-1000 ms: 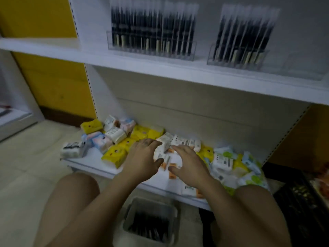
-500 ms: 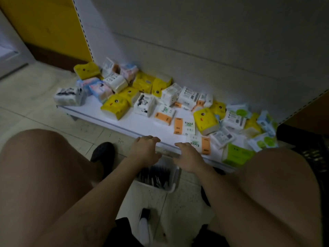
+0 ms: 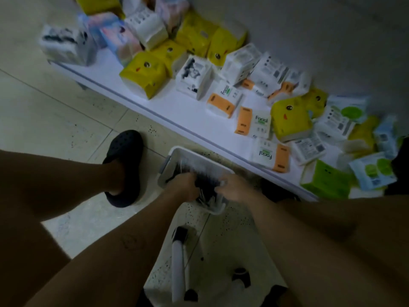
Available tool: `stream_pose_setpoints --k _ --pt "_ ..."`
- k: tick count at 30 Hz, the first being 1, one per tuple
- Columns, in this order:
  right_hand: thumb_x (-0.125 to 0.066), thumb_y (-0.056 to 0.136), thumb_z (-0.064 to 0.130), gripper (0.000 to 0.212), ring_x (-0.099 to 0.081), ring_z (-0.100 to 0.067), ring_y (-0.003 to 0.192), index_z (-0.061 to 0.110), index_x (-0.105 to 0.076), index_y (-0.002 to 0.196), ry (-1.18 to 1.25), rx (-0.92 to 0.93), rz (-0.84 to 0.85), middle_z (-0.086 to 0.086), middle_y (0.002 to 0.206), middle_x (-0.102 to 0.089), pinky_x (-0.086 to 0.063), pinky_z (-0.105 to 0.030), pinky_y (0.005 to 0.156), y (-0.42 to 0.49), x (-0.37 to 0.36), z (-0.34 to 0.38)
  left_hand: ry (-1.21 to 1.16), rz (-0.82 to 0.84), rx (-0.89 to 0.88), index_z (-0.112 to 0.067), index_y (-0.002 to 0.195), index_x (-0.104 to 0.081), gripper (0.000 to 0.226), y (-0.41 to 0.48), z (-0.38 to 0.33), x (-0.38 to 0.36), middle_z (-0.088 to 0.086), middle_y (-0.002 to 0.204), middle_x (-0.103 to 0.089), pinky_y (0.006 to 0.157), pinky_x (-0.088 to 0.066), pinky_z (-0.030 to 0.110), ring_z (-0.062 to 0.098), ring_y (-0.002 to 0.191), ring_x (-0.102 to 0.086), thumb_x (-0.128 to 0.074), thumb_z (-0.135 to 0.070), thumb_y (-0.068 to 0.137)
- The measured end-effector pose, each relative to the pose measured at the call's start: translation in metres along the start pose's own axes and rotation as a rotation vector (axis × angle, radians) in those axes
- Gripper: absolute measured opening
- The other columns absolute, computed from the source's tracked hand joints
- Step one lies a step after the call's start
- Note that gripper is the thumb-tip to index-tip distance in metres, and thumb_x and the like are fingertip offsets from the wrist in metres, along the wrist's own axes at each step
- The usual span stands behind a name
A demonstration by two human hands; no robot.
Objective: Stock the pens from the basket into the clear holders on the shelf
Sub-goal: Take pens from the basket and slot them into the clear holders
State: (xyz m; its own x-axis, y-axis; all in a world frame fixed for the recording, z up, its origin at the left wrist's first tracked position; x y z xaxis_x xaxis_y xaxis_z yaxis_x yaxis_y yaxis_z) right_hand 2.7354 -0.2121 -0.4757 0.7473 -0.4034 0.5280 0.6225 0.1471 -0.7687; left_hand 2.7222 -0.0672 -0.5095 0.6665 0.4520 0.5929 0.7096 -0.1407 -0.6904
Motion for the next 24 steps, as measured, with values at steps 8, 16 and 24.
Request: stream_pose_setpoints --k 8,16,24 --pt "-0.053 0.095 0.022 0.040 -0.056 -0.024 0.109 0.016 -0.051 0.135 -0.041 -0.046 0.120 -0.009 0.132 -0.055 -0.047 -0.029 0.086 0.051 -0.042 -0.016 -0.023 0.100 0.040 -0.012 0.111 -0.061 0.024 0.048 0.026 -0.031 0.009 0.106 -0.063 0.075 -0.046 0.032 0.023 0.090 -0.055 -0.056 -0.021 0.090" --pt "-0.046 0.098 0.017 0.032 -0.057 -0.028 0.104 0.015 -0.055 0.129 -0.243 0.017 0.207 -0.010 0.123 -0.059 -0.049 -0.037 0.091 0.071 -0.075 -0.022 0.056 0.207 0.043 -0.014 0.116 -0.061 0.030 0.071 0.030 -0.071 0.011 0.115 -0.059 0.089 -0.049 0.041 0.030 0.103 -0.057 -0.052 -0.031 0.092" --pt "-0.040 0.099 0.015 0.036 -0.059 -0.027 0.106 0.015 -0.054 0.132 -0.400 0.060 0.288 -0.009 0.125 -0.059 -0.049 -0.035 0.085 0.078 -0.111 -0.017 -0.082 0.070 0.020 -0.009 0.100 -0.070 0.021 0.071 0.038 -0.069 0.009 0.098 -0.070 0.073 -0.051 0.030 0.025 0.087 -0.064 -0.057 -0.022 0.090"
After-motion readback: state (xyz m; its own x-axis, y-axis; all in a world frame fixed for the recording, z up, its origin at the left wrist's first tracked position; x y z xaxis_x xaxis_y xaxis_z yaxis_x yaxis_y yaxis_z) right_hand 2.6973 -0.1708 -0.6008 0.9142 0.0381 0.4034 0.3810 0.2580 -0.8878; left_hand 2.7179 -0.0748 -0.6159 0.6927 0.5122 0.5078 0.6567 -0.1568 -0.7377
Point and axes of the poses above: each hand's wrist, its own y-axis towards the middle knuckle, its own x-axis out of the back of the hand, z = x × y, the point moved 7 cm from there along y, towards the middle knuckle
